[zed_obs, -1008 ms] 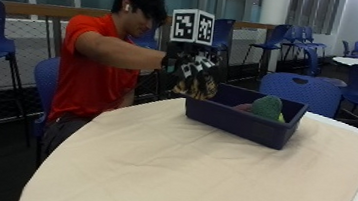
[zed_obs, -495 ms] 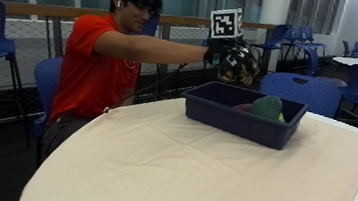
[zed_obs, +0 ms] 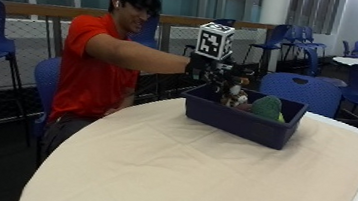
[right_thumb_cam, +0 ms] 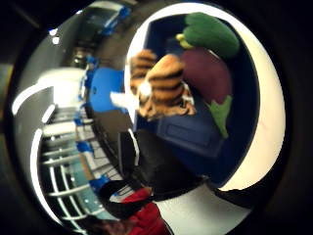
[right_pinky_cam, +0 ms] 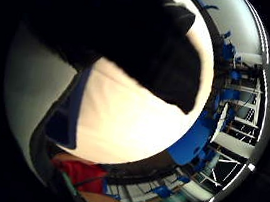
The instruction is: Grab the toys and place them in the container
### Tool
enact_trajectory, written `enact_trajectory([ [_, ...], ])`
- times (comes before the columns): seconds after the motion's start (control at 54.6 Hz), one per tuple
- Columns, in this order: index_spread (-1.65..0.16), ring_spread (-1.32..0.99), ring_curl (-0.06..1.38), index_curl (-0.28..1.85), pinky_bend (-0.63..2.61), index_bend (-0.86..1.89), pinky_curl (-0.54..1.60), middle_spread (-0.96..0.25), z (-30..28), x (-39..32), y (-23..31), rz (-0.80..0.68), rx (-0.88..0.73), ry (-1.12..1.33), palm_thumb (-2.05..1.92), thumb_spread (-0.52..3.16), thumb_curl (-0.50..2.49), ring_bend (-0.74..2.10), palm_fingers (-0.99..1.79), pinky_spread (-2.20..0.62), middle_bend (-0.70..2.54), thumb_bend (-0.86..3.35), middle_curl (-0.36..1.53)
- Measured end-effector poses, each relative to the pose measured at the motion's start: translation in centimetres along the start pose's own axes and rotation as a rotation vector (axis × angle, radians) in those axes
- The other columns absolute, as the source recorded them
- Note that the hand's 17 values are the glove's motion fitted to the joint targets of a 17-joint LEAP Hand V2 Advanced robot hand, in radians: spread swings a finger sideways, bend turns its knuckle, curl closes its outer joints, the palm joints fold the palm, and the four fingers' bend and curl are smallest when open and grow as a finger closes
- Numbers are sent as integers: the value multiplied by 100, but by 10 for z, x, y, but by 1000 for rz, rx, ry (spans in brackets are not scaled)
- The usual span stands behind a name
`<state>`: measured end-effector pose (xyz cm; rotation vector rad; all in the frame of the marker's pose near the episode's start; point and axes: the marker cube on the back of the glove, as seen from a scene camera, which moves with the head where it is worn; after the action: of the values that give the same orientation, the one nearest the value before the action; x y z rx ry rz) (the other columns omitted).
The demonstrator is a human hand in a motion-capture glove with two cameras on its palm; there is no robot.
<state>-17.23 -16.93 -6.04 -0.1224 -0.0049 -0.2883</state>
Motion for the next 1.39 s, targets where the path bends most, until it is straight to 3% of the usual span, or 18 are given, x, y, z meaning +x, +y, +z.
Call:
enact_trajectory([
  [0.293, -32, 5, 21, 32, 121, 16, 34, -4, 31, 92, 40, 120, 127, 17, -11, 105, 28, 17, -26, 13, 12, -9, 16],
  [0.568, -35, 3, 22, 28, 106, 10, 29, -8, 56, 170, 68, 107, 54, -14, -9, 109, 22, 19, -21, 12, 14, -7, 20],
  [1.393, -35, -1, 28, 20, 95, 13, 30, -12, 73, 197, 98, 95, 72, -87, -5, 118, 20, 18, -18, 9, 13, -5, 22],
])
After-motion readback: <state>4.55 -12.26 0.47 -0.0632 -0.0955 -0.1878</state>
